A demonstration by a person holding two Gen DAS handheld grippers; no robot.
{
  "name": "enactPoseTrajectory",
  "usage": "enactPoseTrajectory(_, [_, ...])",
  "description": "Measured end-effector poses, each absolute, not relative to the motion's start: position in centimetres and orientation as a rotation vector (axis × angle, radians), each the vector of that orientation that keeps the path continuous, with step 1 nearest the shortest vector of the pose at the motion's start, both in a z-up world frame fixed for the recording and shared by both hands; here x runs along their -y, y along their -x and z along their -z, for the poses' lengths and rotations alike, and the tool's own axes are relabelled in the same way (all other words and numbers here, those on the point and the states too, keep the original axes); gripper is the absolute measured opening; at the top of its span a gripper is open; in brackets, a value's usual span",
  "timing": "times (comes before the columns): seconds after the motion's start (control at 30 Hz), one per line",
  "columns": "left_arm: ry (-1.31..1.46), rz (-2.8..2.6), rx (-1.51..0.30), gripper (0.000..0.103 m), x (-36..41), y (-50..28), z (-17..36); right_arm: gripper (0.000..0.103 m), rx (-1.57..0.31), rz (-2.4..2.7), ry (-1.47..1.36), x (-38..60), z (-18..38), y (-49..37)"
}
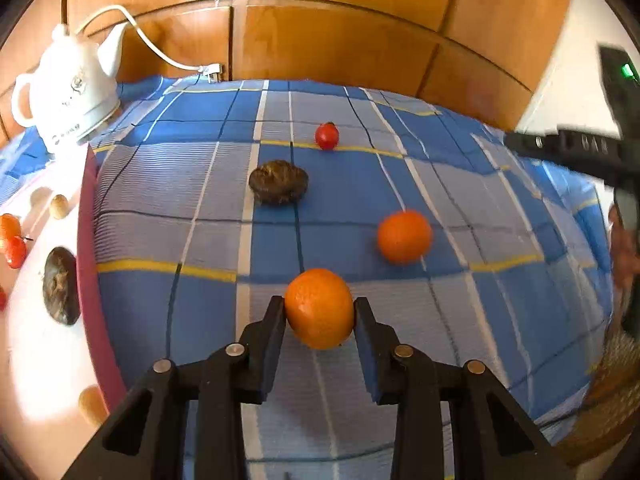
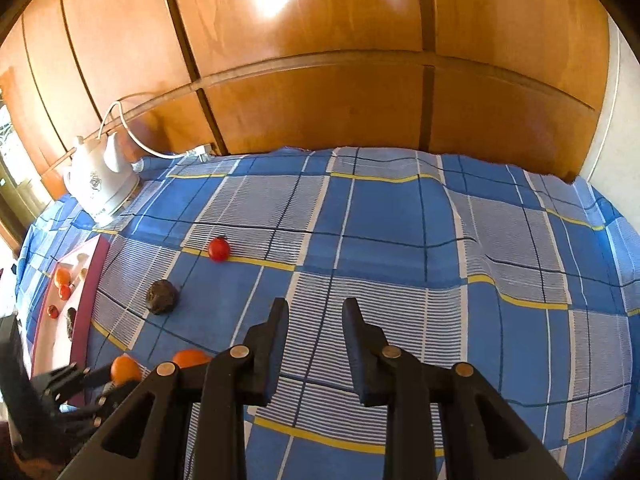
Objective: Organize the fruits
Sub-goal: 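Reach the left gripper to an orange on the cloth and grasp it, then lift the orange with the left gripper while the right gripper grasps a cherry tomato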
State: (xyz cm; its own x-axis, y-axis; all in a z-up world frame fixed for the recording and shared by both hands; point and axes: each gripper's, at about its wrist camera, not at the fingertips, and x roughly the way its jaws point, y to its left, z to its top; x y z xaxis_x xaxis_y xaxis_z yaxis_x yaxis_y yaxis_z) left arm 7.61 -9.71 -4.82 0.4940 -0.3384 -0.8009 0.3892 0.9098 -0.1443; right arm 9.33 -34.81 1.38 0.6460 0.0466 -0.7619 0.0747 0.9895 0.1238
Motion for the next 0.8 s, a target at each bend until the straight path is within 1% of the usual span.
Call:
enactPoseTrajectory(0.1, [-0.065, 0.447, -0.95, 0.034, 9.3, -7.0, 5.9, 0.028, -0.864, 0.019, -0.157, 34.9, -1.4, -9.2])
enactPoseTrajectory(0.4, [-0.091, 0.464, -0.89, 0.033, 9.5, -6.0, 6.5, 0.028, -0.884, -0.004, -0.152, 34.6, -0.8, -9.7])
enactPoseTrajectory(0.67, [-0.068, 0.497, -0.874, 0.032, 9.0, -5.9, 6.6, 0.028, -0.956, -0.112, -0.152, 31.8, 0.7, -10.9])
enactPoseTrajectory(0.8, [-0.054, 0.509, -0.865, 0.032, 8.8, -5.9, 6.7, 0.028, -0.957, -0.159, -0.176, 29.6, 0.7, -12.6])
